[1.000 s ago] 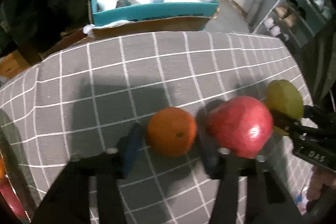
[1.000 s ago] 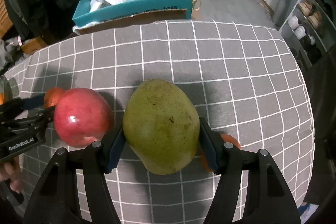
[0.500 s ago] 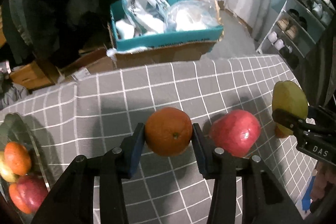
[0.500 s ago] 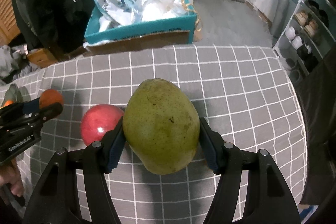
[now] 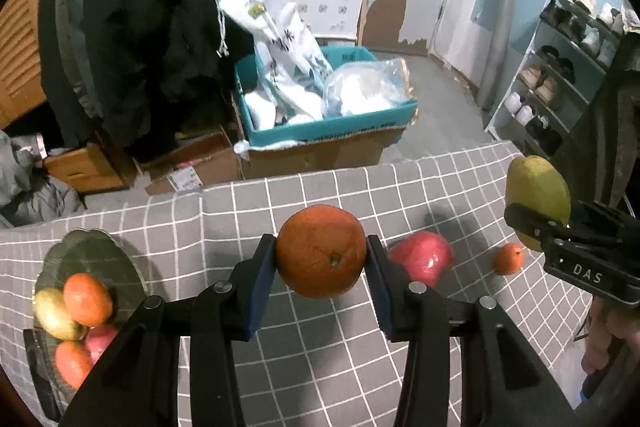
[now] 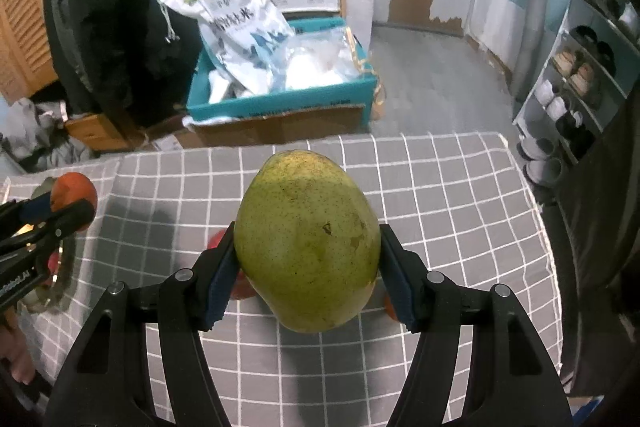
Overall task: Organize fruits
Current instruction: 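Lift the orange and green pear and carry them toward the bowl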
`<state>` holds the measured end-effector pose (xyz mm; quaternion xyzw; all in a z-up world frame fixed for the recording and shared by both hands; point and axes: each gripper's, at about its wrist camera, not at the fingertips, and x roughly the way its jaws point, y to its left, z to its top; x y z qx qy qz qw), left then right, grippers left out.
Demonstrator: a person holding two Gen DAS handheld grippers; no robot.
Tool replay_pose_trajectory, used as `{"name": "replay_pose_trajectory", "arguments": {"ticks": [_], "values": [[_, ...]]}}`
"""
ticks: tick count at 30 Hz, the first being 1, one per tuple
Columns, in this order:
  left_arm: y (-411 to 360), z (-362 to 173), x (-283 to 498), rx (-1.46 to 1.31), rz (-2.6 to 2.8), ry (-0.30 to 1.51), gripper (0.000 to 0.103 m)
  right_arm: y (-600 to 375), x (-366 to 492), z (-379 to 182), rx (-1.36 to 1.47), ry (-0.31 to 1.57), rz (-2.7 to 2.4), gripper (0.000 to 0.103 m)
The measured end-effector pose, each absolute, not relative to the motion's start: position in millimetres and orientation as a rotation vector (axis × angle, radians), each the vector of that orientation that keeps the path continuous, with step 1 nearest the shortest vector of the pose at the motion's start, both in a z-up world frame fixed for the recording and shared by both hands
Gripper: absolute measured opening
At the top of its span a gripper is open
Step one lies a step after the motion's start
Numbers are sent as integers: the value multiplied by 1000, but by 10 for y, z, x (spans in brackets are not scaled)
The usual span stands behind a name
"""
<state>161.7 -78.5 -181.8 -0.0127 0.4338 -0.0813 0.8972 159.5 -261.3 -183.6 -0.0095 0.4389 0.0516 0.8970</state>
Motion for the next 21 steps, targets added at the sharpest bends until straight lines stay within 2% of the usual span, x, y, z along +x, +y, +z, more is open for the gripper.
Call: {"name": "replay_pose_trajectory", "arguments": {"ticks": [21], "values": [[-497, -1033, 1026, -56, -153, 763, 45, -2248, 1188, -1095, -49, 756, 196, 65]]}}
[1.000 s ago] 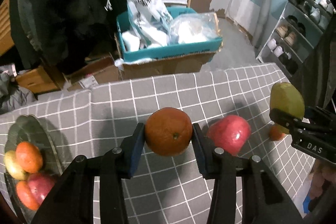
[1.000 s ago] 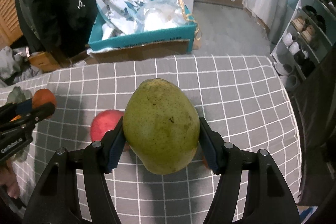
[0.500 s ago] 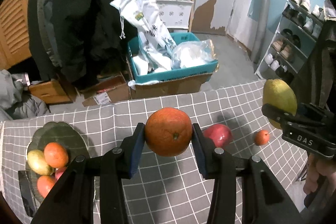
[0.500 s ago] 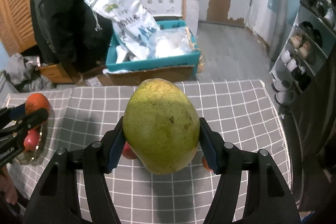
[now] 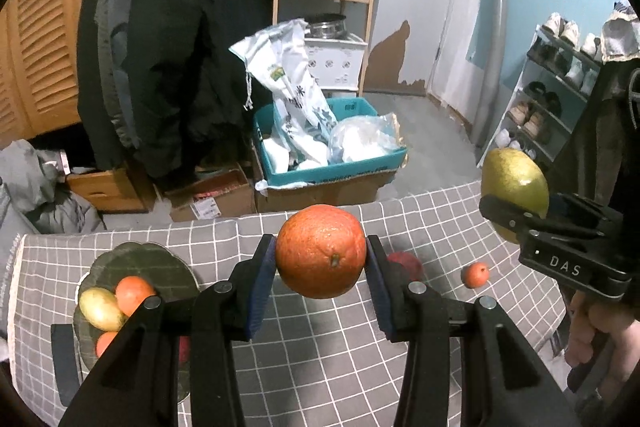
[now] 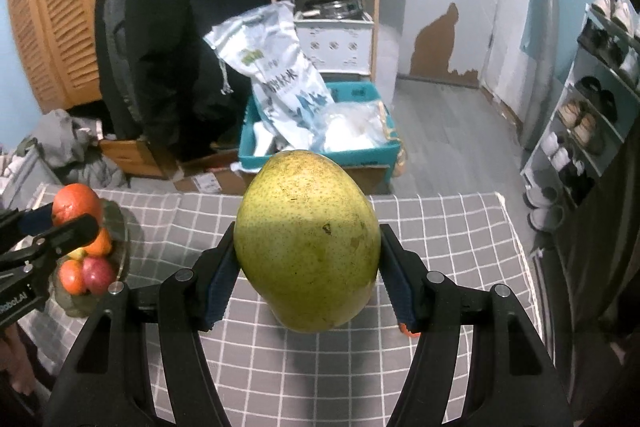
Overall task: Organize fruits
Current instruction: 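Lift the orange and green pear and carry them toward the bowl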
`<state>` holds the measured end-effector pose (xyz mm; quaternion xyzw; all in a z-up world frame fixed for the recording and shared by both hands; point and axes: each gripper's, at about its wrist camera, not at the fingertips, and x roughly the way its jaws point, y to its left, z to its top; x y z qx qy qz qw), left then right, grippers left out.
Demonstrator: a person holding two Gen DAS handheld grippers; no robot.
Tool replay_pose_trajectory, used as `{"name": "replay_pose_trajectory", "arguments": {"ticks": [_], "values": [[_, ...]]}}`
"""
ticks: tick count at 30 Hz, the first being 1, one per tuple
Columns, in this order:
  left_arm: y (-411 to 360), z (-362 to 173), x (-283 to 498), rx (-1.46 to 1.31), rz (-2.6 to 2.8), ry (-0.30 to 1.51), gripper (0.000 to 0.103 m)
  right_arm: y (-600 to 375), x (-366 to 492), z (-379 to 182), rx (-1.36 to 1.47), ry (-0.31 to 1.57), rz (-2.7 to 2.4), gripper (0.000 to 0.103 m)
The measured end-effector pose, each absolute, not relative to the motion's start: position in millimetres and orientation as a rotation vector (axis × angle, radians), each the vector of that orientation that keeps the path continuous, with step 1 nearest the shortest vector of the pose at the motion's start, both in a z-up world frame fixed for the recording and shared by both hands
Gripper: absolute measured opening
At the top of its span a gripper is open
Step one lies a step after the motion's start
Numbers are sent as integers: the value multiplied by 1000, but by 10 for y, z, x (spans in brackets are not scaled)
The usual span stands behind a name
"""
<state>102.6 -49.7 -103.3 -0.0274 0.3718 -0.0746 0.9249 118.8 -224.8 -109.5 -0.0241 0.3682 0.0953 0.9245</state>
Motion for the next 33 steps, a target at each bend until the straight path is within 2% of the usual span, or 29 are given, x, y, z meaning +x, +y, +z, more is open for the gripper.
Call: {"name": "replay_pose_trajectory", "arguments": {"ticks": [16, 33], "values": [[161, -880, 719, -103, -38, 713, 45, -1542, 1110, -882, -90, 713, 326, 65], [885, -1071, 539, -175, 82, 745, 45, -621, 1180, -1050, -138, 749, 473, 65]]}}
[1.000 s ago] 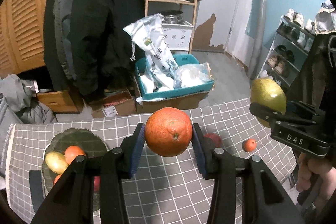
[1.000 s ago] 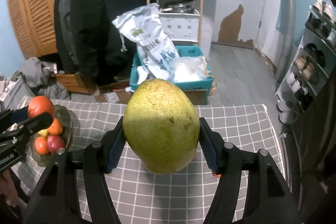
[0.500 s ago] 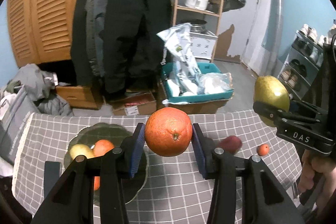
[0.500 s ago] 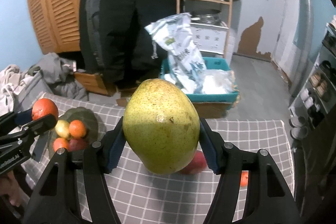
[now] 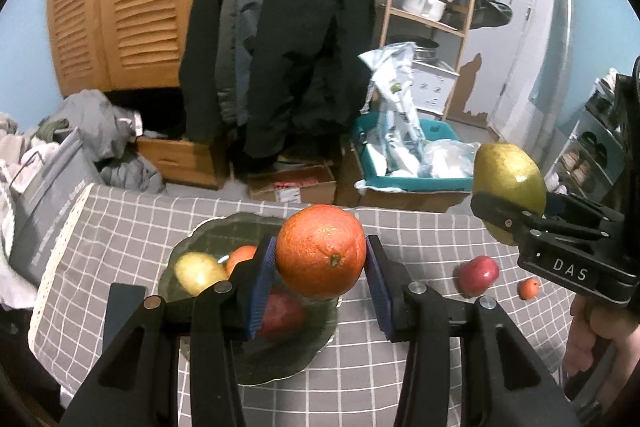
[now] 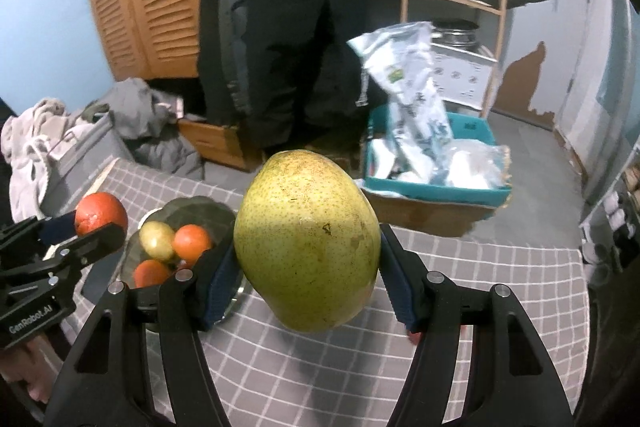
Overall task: Organize fruits
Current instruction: 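Lift the orange and green pear and carry them toward the bowl, then lower the orange and pear into the bowl and open both tools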
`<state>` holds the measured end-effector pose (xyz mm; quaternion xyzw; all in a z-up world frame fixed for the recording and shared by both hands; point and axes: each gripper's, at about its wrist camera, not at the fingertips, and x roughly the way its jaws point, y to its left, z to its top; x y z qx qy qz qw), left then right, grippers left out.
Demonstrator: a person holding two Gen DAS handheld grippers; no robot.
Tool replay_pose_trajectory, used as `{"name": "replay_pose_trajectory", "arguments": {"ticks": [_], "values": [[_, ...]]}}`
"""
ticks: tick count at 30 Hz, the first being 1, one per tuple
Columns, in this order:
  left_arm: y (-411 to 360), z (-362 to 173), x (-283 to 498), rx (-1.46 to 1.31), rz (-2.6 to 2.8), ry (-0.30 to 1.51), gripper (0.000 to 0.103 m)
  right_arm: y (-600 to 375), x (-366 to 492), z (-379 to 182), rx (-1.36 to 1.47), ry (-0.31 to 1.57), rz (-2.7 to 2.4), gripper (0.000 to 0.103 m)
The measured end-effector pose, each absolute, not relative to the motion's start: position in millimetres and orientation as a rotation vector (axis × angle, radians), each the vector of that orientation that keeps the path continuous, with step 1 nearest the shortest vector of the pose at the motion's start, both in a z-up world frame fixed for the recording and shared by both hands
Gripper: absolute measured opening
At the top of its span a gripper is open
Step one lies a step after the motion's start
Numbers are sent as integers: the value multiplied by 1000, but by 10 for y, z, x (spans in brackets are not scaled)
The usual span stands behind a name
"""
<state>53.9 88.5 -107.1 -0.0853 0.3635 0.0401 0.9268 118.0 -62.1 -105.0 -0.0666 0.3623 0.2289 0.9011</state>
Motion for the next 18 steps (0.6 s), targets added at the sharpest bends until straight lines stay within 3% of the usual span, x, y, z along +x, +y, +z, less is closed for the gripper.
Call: {"name": "replay_pose_trajectory", "arguments": {"ticks": [18], "values": [[1539, -1675, 592, -268, 176, 883, 45, 246, 1318, -1532, -188, 850, 595, 65]]}}
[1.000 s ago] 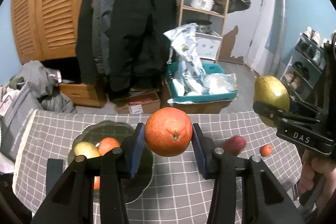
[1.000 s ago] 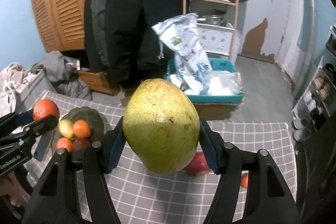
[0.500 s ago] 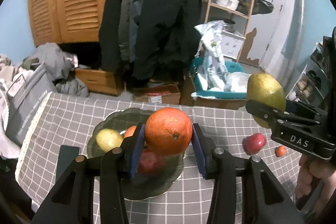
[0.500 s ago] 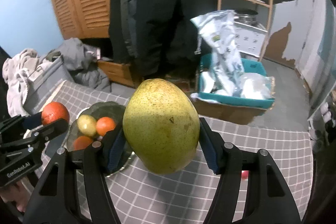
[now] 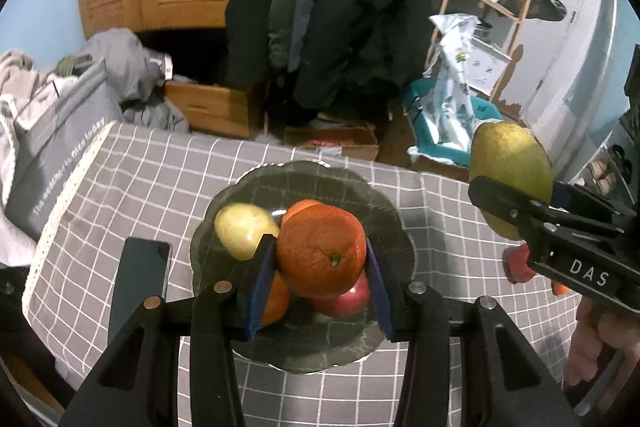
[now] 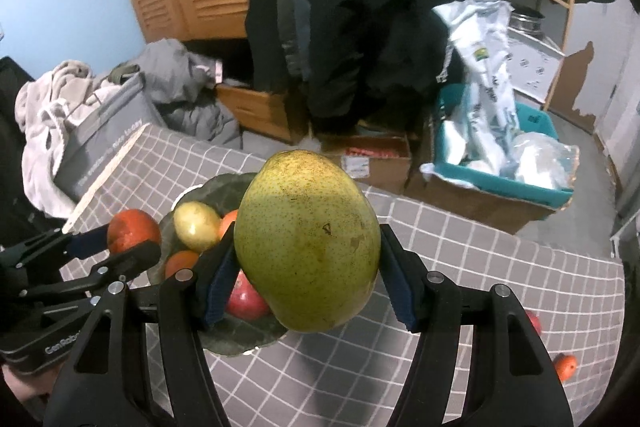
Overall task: Organize fruits
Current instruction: 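Lower the orange and pear into the bowl and open both tools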
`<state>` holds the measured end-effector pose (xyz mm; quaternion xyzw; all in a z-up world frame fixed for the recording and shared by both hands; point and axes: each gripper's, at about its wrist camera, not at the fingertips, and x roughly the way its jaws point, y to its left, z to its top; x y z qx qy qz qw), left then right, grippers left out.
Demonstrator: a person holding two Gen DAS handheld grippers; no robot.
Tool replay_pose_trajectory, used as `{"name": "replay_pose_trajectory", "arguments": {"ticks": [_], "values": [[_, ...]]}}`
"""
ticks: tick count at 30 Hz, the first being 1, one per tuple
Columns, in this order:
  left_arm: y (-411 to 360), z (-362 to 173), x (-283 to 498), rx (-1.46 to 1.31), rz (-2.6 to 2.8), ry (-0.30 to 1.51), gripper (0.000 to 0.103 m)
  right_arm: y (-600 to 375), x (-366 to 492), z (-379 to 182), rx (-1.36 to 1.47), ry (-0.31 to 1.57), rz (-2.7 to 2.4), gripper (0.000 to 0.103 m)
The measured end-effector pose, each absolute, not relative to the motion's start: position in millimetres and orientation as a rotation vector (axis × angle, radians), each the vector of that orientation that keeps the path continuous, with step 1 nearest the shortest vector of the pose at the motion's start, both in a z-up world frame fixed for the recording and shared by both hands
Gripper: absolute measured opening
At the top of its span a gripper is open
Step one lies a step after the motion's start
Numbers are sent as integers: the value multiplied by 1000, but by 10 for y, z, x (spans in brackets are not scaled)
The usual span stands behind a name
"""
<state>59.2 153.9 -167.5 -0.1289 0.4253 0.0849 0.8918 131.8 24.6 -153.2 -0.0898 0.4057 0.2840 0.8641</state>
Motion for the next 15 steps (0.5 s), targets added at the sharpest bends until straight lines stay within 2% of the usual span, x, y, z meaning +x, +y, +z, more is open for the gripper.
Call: {"name": "replay_pose_trajectory", "arguments": {"ticks": [15], "values": [[1795, -2296, 874, -328, 214, 999, 45, 613, 1579, -2086, -208, 975, 621, 65]]}}
